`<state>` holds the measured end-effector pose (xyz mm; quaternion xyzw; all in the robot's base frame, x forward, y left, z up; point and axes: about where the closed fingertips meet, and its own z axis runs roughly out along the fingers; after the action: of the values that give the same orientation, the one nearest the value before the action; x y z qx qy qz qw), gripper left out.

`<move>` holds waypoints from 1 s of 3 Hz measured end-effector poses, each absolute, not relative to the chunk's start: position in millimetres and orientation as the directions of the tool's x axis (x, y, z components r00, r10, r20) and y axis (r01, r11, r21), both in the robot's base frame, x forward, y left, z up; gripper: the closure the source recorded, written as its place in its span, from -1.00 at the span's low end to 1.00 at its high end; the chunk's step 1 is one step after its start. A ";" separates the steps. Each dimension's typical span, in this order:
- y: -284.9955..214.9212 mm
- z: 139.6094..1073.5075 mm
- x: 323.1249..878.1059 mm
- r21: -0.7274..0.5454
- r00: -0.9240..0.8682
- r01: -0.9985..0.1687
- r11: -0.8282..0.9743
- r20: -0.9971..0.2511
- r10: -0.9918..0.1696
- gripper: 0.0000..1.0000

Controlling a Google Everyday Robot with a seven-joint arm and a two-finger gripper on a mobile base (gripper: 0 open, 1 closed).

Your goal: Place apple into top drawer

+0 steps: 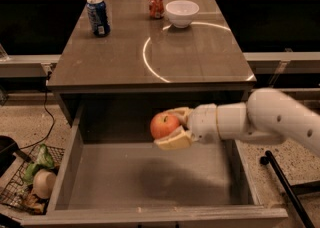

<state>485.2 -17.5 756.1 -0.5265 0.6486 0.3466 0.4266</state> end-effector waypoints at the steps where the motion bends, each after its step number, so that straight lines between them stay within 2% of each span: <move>1: -4.9 689.6 471.2 0.028 -0.125 -0.968 0.247 -0.913 -0.388 1.00; 3: 11.4 617.4 458.3 0.026 -0.151 -0.956 0.291 -0.896 -0.417 1.00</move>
Offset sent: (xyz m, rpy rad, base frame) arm -0.0313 0.0291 -0.1627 -0.0786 0.0336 -0.1132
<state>458.3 11.4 617.4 -0.5000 0.6864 0.3231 0.4176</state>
